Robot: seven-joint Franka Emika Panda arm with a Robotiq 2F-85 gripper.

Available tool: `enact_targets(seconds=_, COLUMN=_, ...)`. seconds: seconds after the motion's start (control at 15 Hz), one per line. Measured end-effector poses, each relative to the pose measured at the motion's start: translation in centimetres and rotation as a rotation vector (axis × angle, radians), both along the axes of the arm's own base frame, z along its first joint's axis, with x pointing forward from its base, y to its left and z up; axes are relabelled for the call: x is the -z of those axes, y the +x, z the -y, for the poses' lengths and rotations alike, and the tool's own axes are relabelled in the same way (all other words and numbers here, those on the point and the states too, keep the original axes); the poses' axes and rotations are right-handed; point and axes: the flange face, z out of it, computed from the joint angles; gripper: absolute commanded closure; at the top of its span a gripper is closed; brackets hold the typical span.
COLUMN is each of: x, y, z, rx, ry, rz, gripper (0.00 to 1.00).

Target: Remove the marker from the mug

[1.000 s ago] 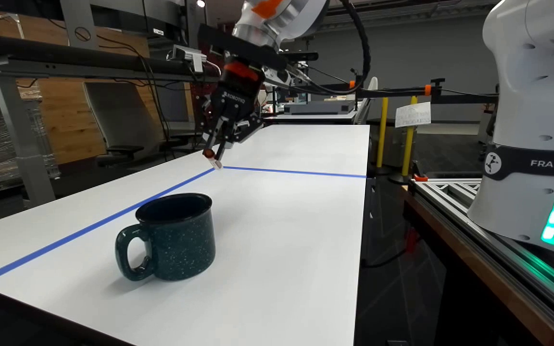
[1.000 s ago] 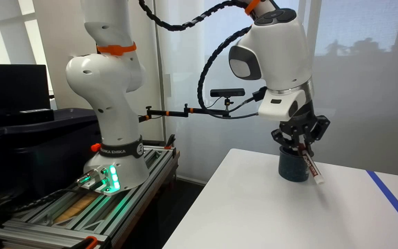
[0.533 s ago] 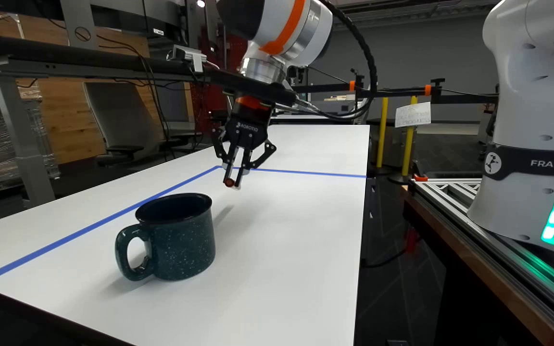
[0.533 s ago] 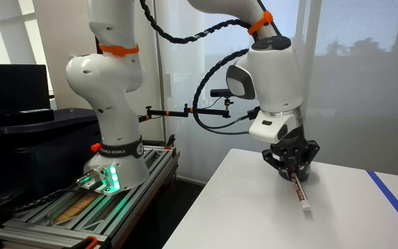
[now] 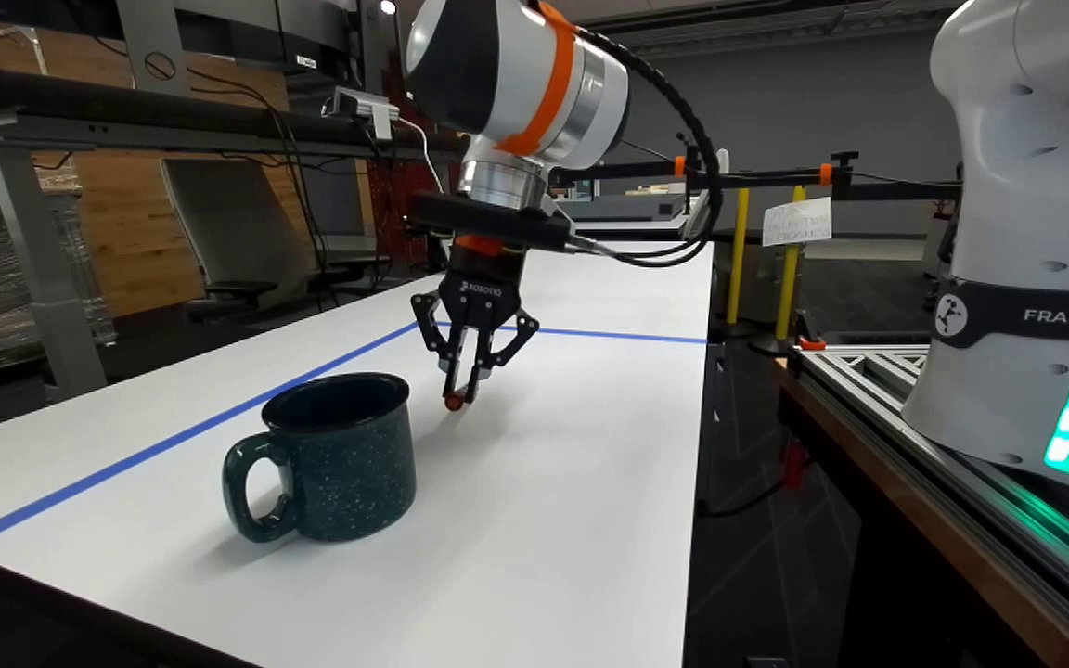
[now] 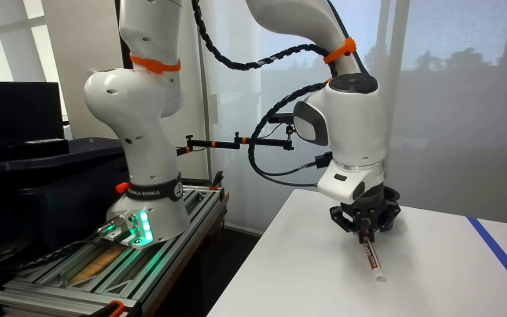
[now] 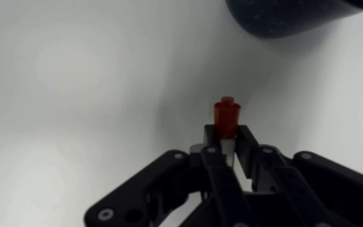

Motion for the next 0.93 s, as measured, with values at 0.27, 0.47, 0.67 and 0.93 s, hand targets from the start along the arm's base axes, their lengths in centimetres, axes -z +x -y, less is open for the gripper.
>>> enact_targets(seconds=0.27, x=0.9, y=0.6, z=-0.7, rx=-0.015, ry=0.002, rz=-0.010, gripper=0.95)
enact_targets(seconds=0.47, x=1.4, y=0.9, z=-1.2, rx=-0.024, ry=0.004, rz=-0.017, gripper=0.54)
enact_targets(seconds=0.67, x=1.7, y=1.1, z=-1.5, rx=-0.031, ry=0.005, rz=-0.019, gripper=0.34)
enact_targets(seconds=0.93, x=1.2, y=1.3, z=-1.6, rx=-0.054, ry=-0.007, rz=-0.013, gripper=0.03)
